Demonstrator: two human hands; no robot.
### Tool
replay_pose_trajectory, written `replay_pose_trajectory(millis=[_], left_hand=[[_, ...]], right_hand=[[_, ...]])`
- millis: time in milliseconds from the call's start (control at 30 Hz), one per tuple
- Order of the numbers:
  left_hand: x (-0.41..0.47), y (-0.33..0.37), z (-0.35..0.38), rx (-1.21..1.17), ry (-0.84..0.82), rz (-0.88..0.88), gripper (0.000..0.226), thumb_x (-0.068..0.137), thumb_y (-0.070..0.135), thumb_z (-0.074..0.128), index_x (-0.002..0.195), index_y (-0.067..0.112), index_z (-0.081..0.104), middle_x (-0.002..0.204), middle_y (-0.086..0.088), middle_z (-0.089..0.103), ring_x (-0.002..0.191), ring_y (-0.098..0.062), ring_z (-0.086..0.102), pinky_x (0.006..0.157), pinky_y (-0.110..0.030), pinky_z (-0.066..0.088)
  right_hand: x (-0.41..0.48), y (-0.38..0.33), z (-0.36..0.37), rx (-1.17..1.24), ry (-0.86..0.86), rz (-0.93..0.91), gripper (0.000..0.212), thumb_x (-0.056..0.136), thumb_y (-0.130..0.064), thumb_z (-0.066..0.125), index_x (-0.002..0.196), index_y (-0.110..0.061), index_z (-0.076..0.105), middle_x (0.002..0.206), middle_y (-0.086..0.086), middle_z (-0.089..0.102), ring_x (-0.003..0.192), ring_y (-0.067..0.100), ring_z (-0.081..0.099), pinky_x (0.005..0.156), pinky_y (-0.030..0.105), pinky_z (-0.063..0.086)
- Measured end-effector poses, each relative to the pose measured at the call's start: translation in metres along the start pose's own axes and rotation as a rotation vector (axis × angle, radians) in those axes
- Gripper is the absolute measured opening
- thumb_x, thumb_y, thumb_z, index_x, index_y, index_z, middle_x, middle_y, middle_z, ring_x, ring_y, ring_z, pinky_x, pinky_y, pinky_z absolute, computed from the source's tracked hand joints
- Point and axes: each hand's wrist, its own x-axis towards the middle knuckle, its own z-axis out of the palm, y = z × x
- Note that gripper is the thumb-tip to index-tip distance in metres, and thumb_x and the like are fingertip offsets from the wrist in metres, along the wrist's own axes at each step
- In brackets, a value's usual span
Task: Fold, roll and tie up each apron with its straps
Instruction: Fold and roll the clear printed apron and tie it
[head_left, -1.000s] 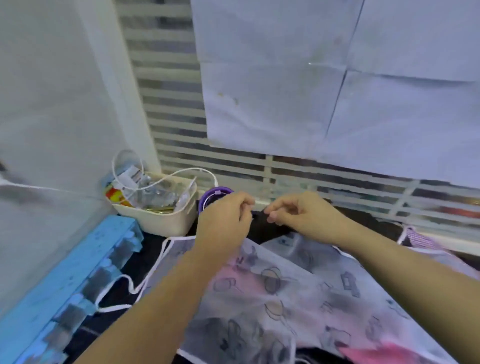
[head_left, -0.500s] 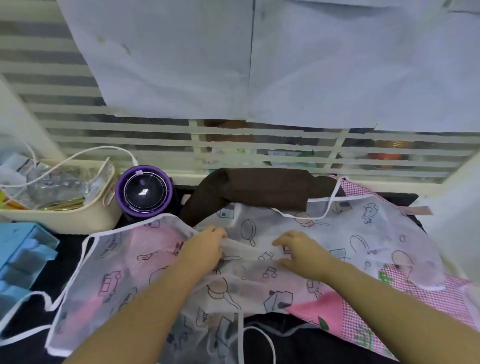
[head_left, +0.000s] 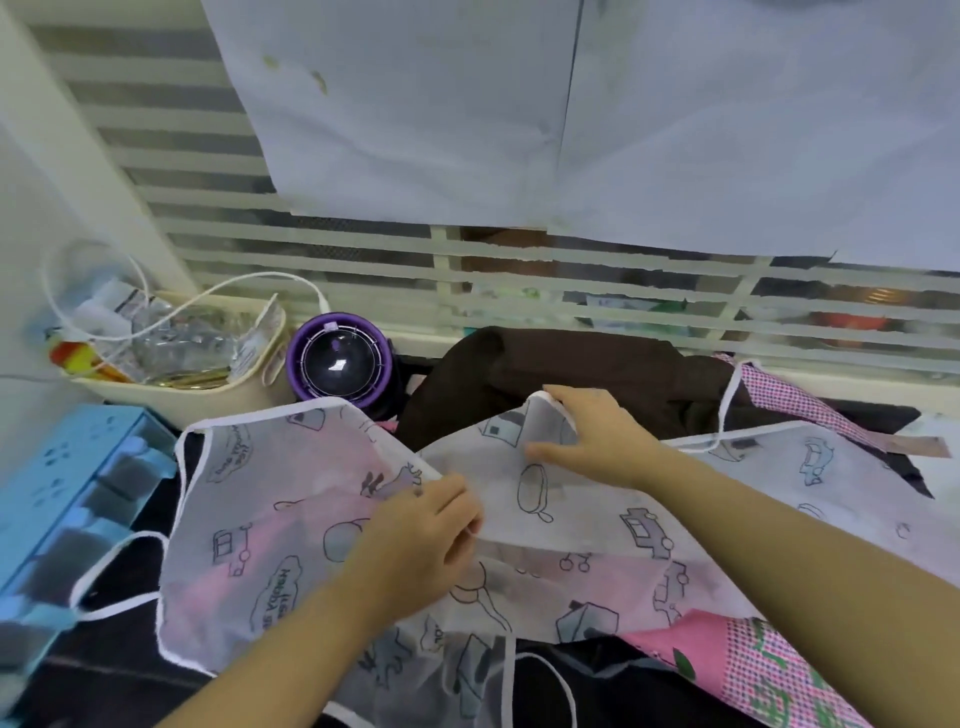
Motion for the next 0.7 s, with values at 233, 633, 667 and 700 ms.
replay_pose_trajectory(millis=[233,633,667,700], left_hand=[[0.028,0.009,-0.051,0.029,0.318,0.056,0.014,0.081,0.011,0.051,0.082,0.021,0.042,0.085,0.009,0.042,0.06,-0.01,0.042,0.051,-0.023,0.041],[0.153,0.026,-0.123,0.046,0.118,-0.01,0.055,0.092,0.021,0.058,0.143,0.026,0.037,0.158,0.009,0.002,0.14,-0.016,0.026,0.098,-0.033,0.043],[0.15,0.027,-0.115,0.052,0.072,-0.032,0.055,0.092,0.027,0.058,0.143,0.027,0.036,0.158,0.007,0.003,0.143,-0.019,0.022,0.104,-0.037,0.039],[0.144,0.026,-0.106,0.067,0.022,-0.072,0.055,0.093,0.035,0.057,0.143,0.029,0.036,0.159,0.006,0.005,0.144,-0.022,0.02,0.111,-0.04,0.03]], right_hand=[[-0.01,-0.029,-0.065,0.259,-0.119,-0.023,0.035,0.089,-0.041,0.061,0.086,-0.006,0.064,0.069,0.006,0.054,0.059,0.01,0.046,0.059,0.036,0.041],[-0.07,-0.027,-0.23,0.322,0.862,0.068,0.029,0.095,-0.023,0.05,0.097,0.004,0.06,0.092,0.008,0.069,0.09,0.03,0.062,0.071,0.034,0.043],[-0.075,-0.017,-0.23,0.35,0.883,0.104,0.028,0.095,-0.023,0.05,0.096,0.002,0.062,0.093,0.009,0.069,0.091,0.031,0.062,0.073,0.034,0.044],[-0.076,-0.008,-0.227,0.375,0.895,0.142,0.027,0.094,-0.023,0.049,0.094,0.001,0.063,0.094,0.01,0.069,0.091,0.032,0.062,0.073,0.034,0.043]])
